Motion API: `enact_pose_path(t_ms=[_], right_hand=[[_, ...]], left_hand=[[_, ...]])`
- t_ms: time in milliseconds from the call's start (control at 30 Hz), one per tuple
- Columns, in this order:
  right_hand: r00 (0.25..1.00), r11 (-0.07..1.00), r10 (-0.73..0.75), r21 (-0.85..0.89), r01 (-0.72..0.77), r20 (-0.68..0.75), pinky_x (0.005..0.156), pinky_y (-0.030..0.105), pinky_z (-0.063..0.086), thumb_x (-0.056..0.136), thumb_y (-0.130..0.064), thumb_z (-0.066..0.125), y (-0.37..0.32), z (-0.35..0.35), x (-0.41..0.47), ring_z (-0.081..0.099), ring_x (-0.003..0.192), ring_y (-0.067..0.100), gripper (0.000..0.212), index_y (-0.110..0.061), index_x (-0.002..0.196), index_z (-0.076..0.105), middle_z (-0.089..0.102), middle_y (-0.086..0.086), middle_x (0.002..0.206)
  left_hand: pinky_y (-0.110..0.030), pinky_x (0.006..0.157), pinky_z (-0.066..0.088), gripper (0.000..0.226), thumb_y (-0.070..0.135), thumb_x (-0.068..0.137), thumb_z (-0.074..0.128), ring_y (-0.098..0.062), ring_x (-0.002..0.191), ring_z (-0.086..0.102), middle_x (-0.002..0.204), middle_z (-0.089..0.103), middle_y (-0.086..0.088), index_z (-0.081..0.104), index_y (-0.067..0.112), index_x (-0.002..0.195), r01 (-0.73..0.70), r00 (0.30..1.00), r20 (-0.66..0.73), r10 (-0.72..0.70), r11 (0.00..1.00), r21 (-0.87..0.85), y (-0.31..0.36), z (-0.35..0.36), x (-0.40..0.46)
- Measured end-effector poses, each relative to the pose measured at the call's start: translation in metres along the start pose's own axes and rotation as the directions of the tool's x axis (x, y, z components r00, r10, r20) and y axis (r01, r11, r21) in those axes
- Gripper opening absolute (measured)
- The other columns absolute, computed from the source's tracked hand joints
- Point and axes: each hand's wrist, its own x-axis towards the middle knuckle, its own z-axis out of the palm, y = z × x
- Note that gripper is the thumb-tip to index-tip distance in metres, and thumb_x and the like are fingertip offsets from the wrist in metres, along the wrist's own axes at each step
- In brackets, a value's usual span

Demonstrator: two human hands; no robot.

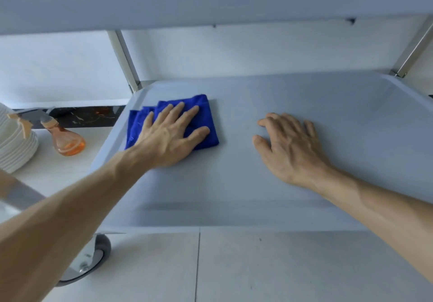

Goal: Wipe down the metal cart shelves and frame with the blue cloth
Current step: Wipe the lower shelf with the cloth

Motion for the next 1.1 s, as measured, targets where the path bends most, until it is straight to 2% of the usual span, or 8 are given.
enact_pose_path(t_ms=[333, 433, 500, 600, 667, 800, 967, 1100], right_hand=[[0.954, 0.997, 0.026, 0.065, -0.048, 0.3, 0.12, 0.052, 0.008, 0.096, -0.06, 0.037, 0.006, -0.029, 0.011, 0.008, 0.152, 0.014, 0.061, -0.03, 0.149, 0.031, 0.018, -0.01, 0.163], [0.927, 0.998, 0.033, 0.041, -0.052, 0.373, 0.118, 0.049, 0.02, 0.093, -0.065, 0.042, -0.004, -0.051, 0.008, 0.021, 0.149, 0.021, 0.07, -0.024, 0.149, 0.033, 0.028, -0.002, 0.16], [0.97, 0.986, 0.011, 0.157, -0.05, 0.242, 0.112, 0.042, 0.032, 0.092, -0.065, 0.046, -0.029, -0.057, -0.005, 0.04, 0.137, 0.026, 0.066, -0.021, 0.141, 0.043, 0.045, 0.005, 0.148], [0.966, 0.925, -0.256, 0.299, 0.236, 0.028, 0.111, 0.042, 0.035, 0.089, -0.064, 0.05, -0.086, -0.057, -0.035, 0.048, 0.13, 0.025, 0.061, -0.019, 0.13, 0.056, 0.055, 0.005, 0.137], [0.894, 0.887, -0.427, 0.256, 0.385, 0.135, 0.114, 0.05, 0.027, 0.084, -0.076, 0.042, -0.119, -0.047, -0.052, 0.036, 0.139, 0.027, 0.074, -0.026, 0.138, 0.048, 0.045, 0.004, 0.147], [0.814, 0.868, -0.47, 0.009, 0.497, 0.341, 0.11, 0.075, -0.003, 0.086, -0.081, 0.034, -0.148, -0.017, -0.071, -0.003, 0.149, 0.041, 0.086, -0.034, 0.155, 0.012, 0.003, 0.007, 0.166], [0.785, 0.806, -0.551, -0.062, 0.588, 0.284, 0.113, 0.072, 0.003, 0.089, -0.071, 0.046, -0.119, -0.017, -0.077, 0.001, 0.151, 0.038, 0.086, -0.035, 0.156, 0.008, 0.004, 0.005, 0.166], [0.802, 0.807, -0.558, -0.087, 0.584, 0.211, 0.118, 0.063, 0.009, 0.085, -0.066, 0.057, -0.078, -0.025, -0.087, 0.008, 0.152, 0.028, 0.093, -0.028, 0.157, 0.012, 0.011, -0.002, 0.166]], left_hand=[[-0.034, 0.123, -0.01, 0.082, 0.082, 0.08, 0.01, 0.013, 0.142, -0.02, 0.16, -0.01, 0.031, -0.002, 0.047, 0.154, -0.256, 0.954, 0.111, 0.277, 0.951, -0.173, 0.036, -0.012, -0.145], [-0.031, 0.123, 0.013, 0.067, 0.074, 0.088, 0.035, 0.014, 0.142, 0.011, 0.148, 0.022, 0.044, 0.02, 0.053, 0.15, -0.074, 0.972, 0.142, 0.189, 0.814, -0.575, 0.029, -0.028, -0.16], [-0.03, 0.119, 0.025, 0.047, 0.053, 0.097, 0.047, 0.012, 0.135, 0.033, 0.139, 0.043, 0.038, 0.039, 0.047, 0.143, -0.038, 0.995, 0.043, 0.091, 0.732, -0.68, 0.014, -0.037, -0.161], [-0.042, 0.111, 0.04, 0.04, 0.012, 0.101, 0.047, -0.008, 0.122, 0.054, 0.127, 0.06, 0.016, 0.051, 0.04, 0.13, -0.077, 0.981, -0.189, -0.046, 0.802, -0.593, -0.015, -0.042, -0.158], [-0.042, 0.102, 0.046, 0.058, -0.003, 0.098, 0.045, -0.009, 0.113, 0.058, 0.118, 0.062, 0.013, 0.051, 0.052, 0.117, -0.079, 0.963, -0.254, -0.089, 0.809, -0.582, -0.03, -0.042, -0.158], [-0.04, 0.093, 0.049, 0.07, 0.002, 0.096, 0.045, -0.007, 0.11, 0.06, 0.116, 0.061, 0.019, 0.05, 0.07, 0.109, -0.063, 0.956, -0.275, -0.104, 0.842, -0.536, -0.047, -0.035, -0.159], [-0.036, 0.086, 0.052, 0.058, 0.01, 0.096, 0.049, -0.013, 0.103, 0.062, 0.112, 0.061, 0.013, 0.047, 0.066, 0.111, -0.136, 0.946, -0.323, 0.0, 0.907, -0.398, -0.024, -0.027, -0.154], [-0.026, 0.085, 0.045, 0.034, 0.016, 0.099, 0.049, -0.008, 0.105, 0.056, 0.124, 0.06, 0.004, 0.054, 0.033, 0.128, -0.173, 0.956, -0.283, 0.082, 0.934, -0.313, 0.001, -0.023, -0.147]])
